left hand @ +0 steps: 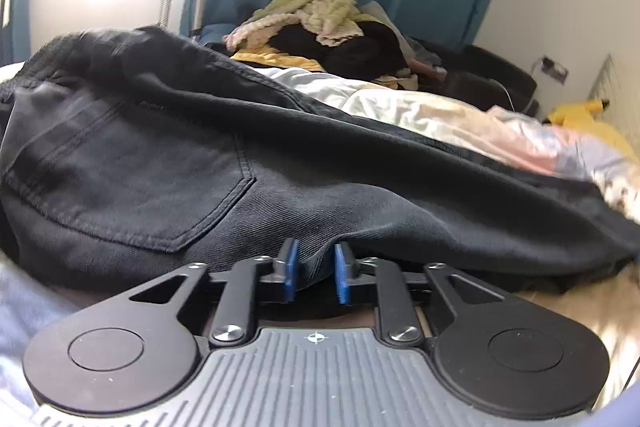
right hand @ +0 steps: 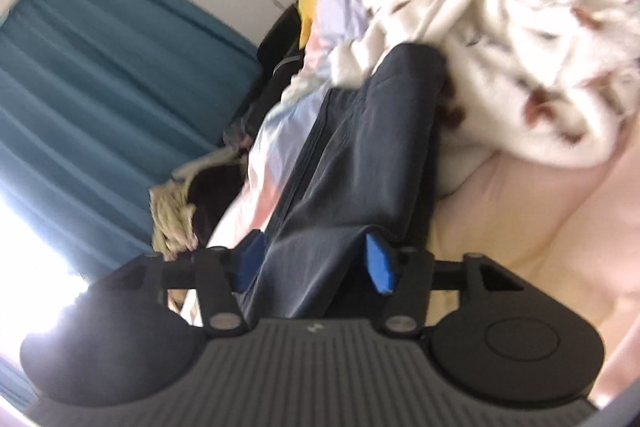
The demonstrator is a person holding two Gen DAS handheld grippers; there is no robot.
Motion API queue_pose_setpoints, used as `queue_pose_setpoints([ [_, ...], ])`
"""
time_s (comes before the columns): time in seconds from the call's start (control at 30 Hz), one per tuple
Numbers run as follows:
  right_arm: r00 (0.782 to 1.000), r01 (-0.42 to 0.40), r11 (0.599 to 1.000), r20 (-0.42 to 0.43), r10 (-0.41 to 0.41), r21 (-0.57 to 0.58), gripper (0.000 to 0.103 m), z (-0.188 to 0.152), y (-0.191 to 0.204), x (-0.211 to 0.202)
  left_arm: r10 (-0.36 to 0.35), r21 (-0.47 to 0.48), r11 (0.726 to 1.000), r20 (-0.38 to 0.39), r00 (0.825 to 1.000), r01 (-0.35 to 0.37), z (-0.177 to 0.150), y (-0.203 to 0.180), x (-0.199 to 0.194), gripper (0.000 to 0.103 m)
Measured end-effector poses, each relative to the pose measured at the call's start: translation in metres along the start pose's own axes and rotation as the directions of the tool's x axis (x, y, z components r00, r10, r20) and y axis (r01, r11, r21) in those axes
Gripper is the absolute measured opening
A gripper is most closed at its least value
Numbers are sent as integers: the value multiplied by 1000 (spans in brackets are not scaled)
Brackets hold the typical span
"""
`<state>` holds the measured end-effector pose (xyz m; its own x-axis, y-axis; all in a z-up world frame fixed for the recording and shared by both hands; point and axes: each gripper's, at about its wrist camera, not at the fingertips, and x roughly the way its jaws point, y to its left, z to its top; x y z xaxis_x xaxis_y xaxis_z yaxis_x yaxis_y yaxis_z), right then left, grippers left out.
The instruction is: Fold clothes
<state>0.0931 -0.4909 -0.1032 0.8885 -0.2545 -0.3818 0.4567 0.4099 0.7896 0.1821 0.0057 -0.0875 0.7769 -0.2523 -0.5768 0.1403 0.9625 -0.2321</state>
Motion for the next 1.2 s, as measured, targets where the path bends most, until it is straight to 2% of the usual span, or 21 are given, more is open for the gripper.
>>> queue_pose_setpoints([
  [0.07, 998, 23, 998, 60, -27, 62, 74, 6, -14, -6, -8, -37, 999, 8, 1000, 8, 1, 2, -2, 40],
  [0.1, 995, 33, 995, 89, -41, 93, 74, 9, -21, -9, -12, -50, 999, 17, 1000, 13, 1, 3, -4, 46],
  [0.13, 992, 41, 991, 112, -55, 124, 75, 12, -28, -11, -15, -60, 998, 26, 1000, 16, 0, 2, -5, 48],
  [0.23, 992, 57, 982, 99, -75, 180, 75, 17, -47, -3, -22, -68, 997, 33, 999, 24, 1, 0, -5, 48],
  [0.33, 996, 31, 990, 74, -41, 140, 75, 21, -52, 12, -27, -69, 997, 30, 999, 29, 0, -3, -2, 48],
  [0.53, 992, -125, 990, 28, 124, 59, 77, 29, -49, 38, -35, -69, 997, 27, 999, 36, 0, -7, 3, 52],
  [0.63, 999, -46, 999, -26, 46, 1, 76, 25, -45, 52, -41, -72, 996, 30, 999, 43, 0, -8, 7, 52],
  [0.67, 999, -11, 1000, -47, 10, -9, 72, 22, -46, 58, -42, -74, 996, 31, 999, 45, -1, -8, 7, 53],
  [0.73, 999, 13, 998, -50, -16, -65, 45, 20, -38, 63, -45, -80, 996, 31, 998, 48, -1, -7, 9, 53],
  [0.77, 999, 8, 995, -42, -12, -95, 28, 19, -31, 63, -47, -82, 995, 31, 998, 49, -1, -7, 10, 53],
  [0.8, 1000, -27, 994, -16, 25, -102, 22, 20, -24, 58, -49, -85, 995, 32, 998, 52, -1, -7, 10, 53],
  [0.87, 987, -153, 982, 35, 157, -108, 21, 24, -6, 42, -56, -90, 994, 36, 998, 59, -1, -7, 9, 53],
  [0.93, 970, -216, 955, 70, 234, -202, 21, 25, 13, 27, -60, -98, 993, 36, 998, 64, -1, -6, 9, 53],
  [0.97, 965, -226, 944, 77, 251, -239, 23, 24, 17, 24, -63, -101, 993, 36, 997, 67, -1, -6, 9, 53],
  [1.0, 969, -214, 949, 74, 237, -230, 26, 24, 16, 28, -65, -103, 992, 37, 997, 68, -1, -5, 8, 53],
  [1.03, 974, -198, 957, 68, 217, -212, 29, 24, 13, 33, -66, -104, 992, 37, 997, 70, -2, -5, 8, 53],
  [1.1, 994, -105, 990, 33, 108, -95, 61, 26, -7, 48, -67, -100, 992, 37, 997, 70, -2, -5, 9, 53],
  [1.13, 997, -69, 997, 22, 70, -31, 62, 27, -20, 55, -68, -98, 993, 37, 997, 71, -2, -5, 9, 53],
  [1.2, 998, -54, 997, 18, 54, 47, 61, 26, -39, 66, -72, -94, 993, 36, 997, 75, -2, -5, 8, 53],
])
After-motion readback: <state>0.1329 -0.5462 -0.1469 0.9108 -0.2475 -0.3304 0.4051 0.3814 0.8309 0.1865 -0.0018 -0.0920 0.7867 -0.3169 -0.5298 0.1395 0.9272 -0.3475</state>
